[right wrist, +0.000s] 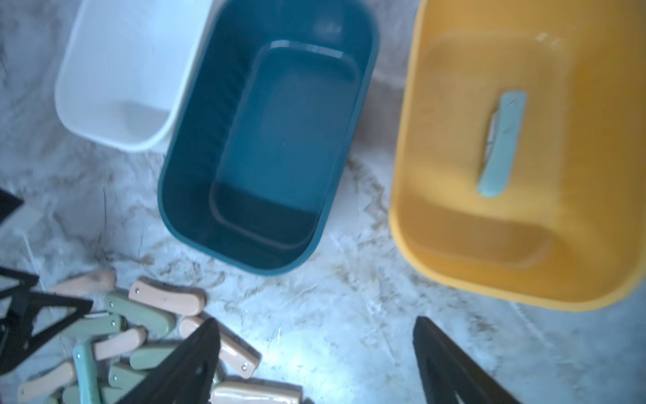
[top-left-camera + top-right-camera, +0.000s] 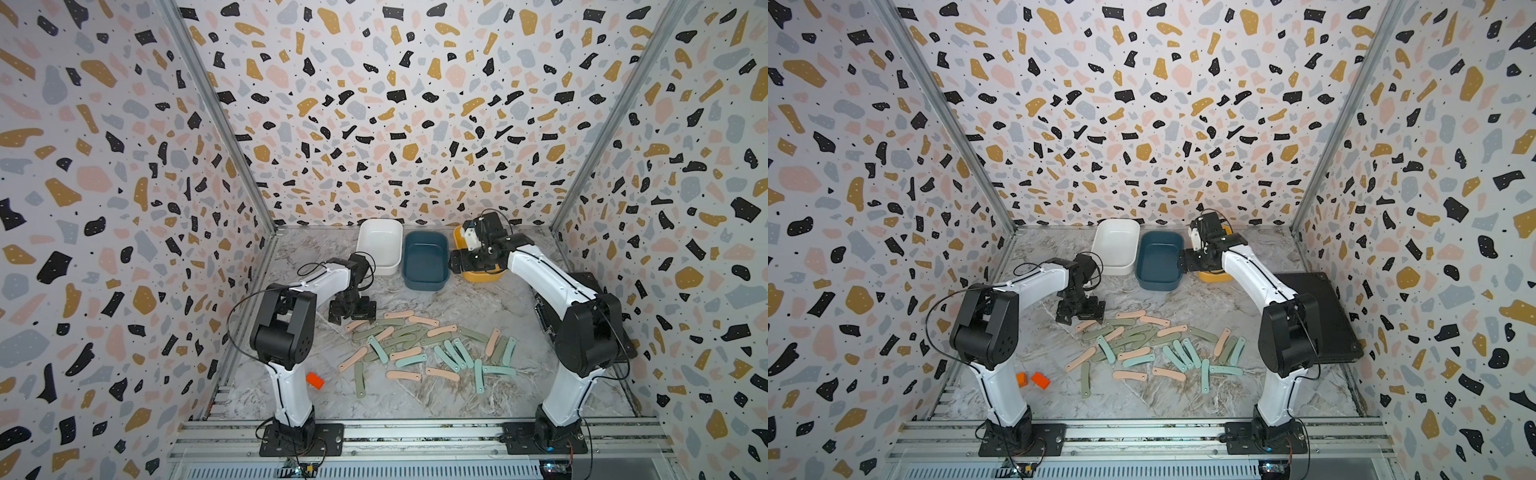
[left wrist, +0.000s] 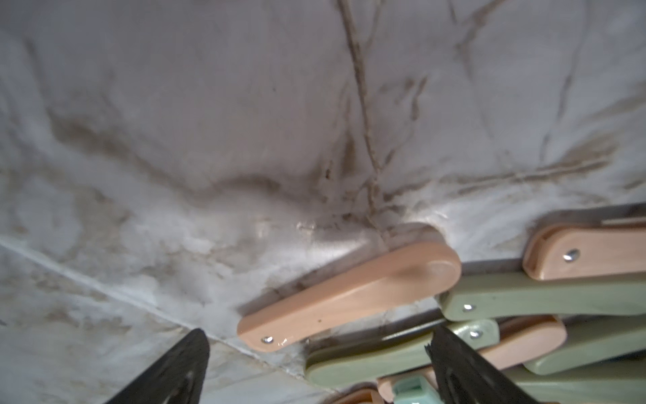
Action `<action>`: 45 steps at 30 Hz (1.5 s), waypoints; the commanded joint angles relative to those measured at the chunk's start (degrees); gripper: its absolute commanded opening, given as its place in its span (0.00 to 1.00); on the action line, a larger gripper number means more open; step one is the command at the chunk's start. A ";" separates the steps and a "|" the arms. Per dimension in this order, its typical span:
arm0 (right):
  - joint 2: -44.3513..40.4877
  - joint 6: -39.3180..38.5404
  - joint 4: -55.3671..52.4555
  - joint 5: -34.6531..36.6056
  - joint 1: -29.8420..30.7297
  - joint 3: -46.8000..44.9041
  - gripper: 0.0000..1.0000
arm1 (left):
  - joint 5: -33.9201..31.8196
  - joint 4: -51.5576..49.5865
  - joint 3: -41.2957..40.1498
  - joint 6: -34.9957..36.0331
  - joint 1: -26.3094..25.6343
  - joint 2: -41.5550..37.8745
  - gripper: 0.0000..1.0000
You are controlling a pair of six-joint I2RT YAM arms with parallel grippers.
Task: Place the fruit knives into the storage box by color
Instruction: Place the fruit knife in the storage box, then pick up the fruit knife from the center of the board.
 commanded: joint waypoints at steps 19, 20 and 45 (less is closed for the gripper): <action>-8.89 2.36 3.66 0.19 0.64 -10.63 0.90 | -1.62 -0.95 1.64 0.66 -0.29 2.98 0.78; -8.98 2.38 3.68 0.28 0.65 -10.75 0.90 | -1.62 -1.07 1.65 0.65 -0.29 2.92 0.74; -13.73 4.07 4.54 1.46 1.09 -16.10 1.00 | -0.61 -4.57 5.21 -2.20 -0.29 -3.03 0.02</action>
